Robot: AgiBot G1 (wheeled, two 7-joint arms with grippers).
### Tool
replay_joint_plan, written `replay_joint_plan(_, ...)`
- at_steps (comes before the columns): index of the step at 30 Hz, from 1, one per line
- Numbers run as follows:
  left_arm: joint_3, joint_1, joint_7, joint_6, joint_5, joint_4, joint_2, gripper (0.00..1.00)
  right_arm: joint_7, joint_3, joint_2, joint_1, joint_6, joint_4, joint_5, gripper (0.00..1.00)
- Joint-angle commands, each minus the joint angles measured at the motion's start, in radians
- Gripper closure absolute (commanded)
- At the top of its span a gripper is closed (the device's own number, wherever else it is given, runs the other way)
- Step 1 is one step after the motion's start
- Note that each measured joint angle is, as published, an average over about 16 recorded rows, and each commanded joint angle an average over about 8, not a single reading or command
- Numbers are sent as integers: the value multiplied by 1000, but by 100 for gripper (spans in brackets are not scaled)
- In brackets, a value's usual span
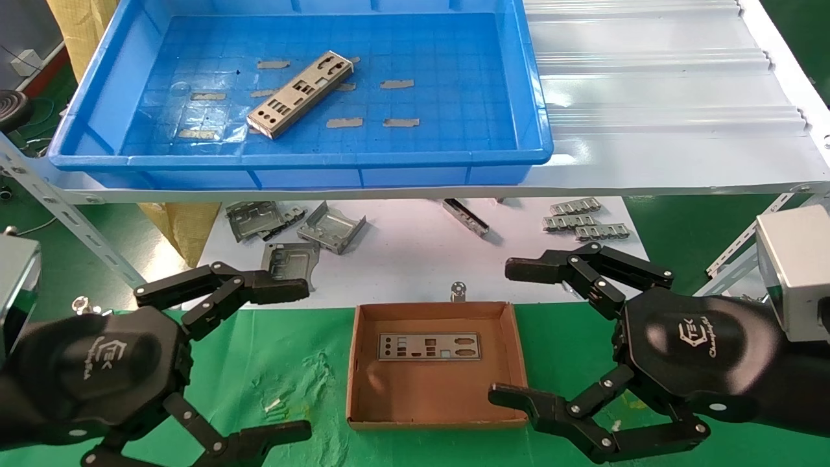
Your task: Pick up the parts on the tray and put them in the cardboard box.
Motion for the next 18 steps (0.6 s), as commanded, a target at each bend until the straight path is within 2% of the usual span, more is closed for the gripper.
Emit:
replay_joint_plan(1,0,0,0,0,0,0,0,0,0,0,0,0,0,0,0,0)
replay_joint_plan(18,0,0,0,0,0,0,0,0,0,0,0,0,0,0,0,0)
